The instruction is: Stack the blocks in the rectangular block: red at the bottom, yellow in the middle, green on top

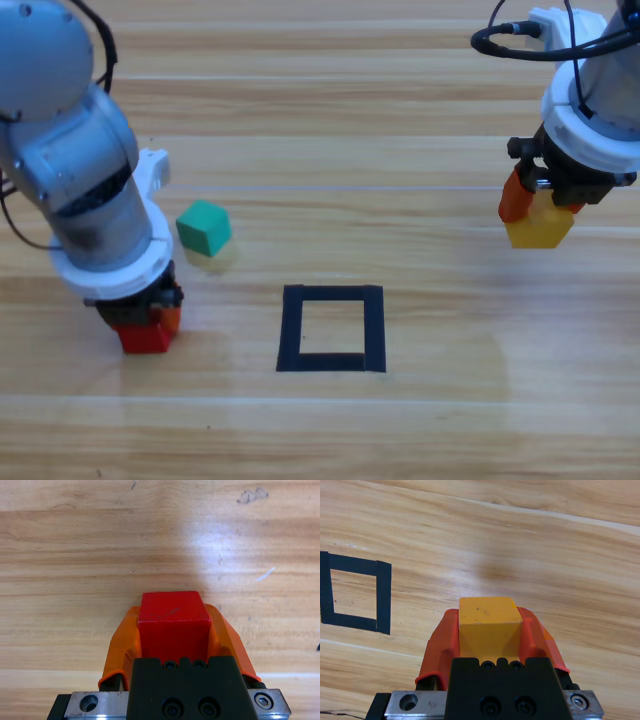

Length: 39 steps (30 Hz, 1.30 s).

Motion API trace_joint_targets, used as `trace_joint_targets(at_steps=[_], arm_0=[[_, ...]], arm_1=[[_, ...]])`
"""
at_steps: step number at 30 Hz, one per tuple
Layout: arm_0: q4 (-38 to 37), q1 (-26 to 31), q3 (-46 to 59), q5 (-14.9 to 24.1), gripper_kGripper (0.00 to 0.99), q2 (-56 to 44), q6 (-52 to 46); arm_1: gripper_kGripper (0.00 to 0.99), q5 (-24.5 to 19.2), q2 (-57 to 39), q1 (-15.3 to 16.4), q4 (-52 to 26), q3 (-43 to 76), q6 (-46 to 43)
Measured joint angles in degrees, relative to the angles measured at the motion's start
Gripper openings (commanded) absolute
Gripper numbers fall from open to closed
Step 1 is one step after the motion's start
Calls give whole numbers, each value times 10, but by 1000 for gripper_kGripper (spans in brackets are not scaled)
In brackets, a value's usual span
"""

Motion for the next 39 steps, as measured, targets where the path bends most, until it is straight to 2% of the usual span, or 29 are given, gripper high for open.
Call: trace_joint_targets(at_steps=[5,11,19,23,27,39], arm_0=[[59,-12,-80,-3,32,0,47],[125,-76,-191,-20,34,35,94],[134,-133,-238,-37,34,104,106],[149,-148,-280,-36,34,127,80],[171,-161,-326,-17,34,153,21],[173,-166,-331,21,34,166,-137]], arm_1=[[253,0,6,0,0,-4,0],[252,0,27,0,0,-14,0],[252,-1,27,1,0,-15,0],[252,-2,29,1,0,-15,0],[252,-2,34,1,0,-17,0],[252,-2,56,1,0,-27,-3]])
